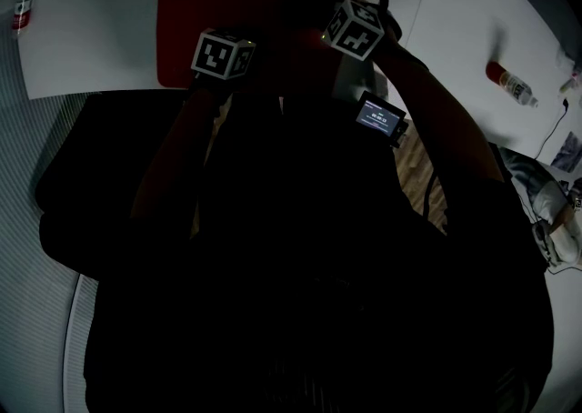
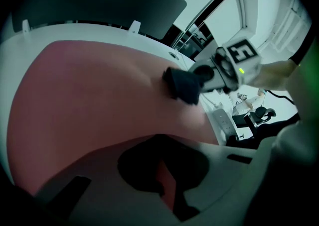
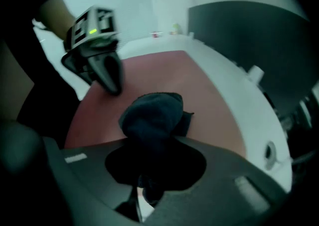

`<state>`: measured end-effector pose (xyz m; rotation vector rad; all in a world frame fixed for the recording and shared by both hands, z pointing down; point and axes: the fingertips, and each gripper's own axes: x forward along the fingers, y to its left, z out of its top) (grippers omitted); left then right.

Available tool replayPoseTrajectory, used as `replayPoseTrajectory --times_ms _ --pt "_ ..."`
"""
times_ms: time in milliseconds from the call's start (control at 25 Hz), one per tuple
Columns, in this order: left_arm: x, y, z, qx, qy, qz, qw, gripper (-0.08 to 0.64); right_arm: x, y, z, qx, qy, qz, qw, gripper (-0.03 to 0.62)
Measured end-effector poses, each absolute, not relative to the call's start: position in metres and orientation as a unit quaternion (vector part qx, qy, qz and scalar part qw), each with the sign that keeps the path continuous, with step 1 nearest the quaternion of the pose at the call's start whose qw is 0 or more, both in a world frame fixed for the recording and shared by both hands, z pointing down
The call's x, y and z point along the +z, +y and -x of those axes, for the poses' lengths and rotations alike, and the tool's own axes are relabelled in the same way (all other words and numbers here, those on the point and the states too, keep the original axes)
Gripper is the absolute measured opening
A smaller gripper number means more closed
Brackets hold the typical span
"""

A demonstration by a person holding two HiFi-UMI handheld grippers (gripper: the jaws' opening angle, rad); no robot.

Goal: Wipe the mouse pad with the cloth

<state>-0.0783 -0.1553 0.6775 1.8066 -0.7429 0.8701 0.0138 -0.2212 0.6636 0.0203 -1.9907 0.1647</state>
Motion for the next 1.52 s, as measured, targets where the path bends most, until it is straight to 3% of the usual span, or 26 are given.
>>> replayPoseTrajectory --times_ms 160,280,520,680,1040,1520 --pt "0.680 -0.156 0.077 0.352 -0.307 -0.743 0.479 0.008 0.660 -0.288 -0.053 0.129 -0.824 -0.136 0.535 0.067" --pt "0.678 -0.156 0.074 0.345 -0.299 -0.747 0.483 0.008 0.657 -0.280 -0.045 0.135 -0.815 -0.157 0.542 0.066" --pt "0.674 -0.156 0.078 0.351 -0.306 -0.741 0.484 0.008 0.660 -0.166 0.006 0.069 -0.834 0.019 0.546 0.067" --pt "0.675 -0.155 0.077 0.348 -0.305 -0.742 0.485 0.008 0.663 -0.170 0.001 0.101 -0.840 0.058 0.530 0.066" --pt "0.677 -0.155 0.079 0.352 -0.311 -0.741 0.480 0.008 0.656 -0.302 -0.065 0.164 -0.822 -0.191 0.510 0.067" --pt "0.675 -0.152 0.078 0.378 -0.303 -0.734 0.476 0.008 0.662 -0.124 0.019 0.130 -0.837 -0.001 0.531 0.067"
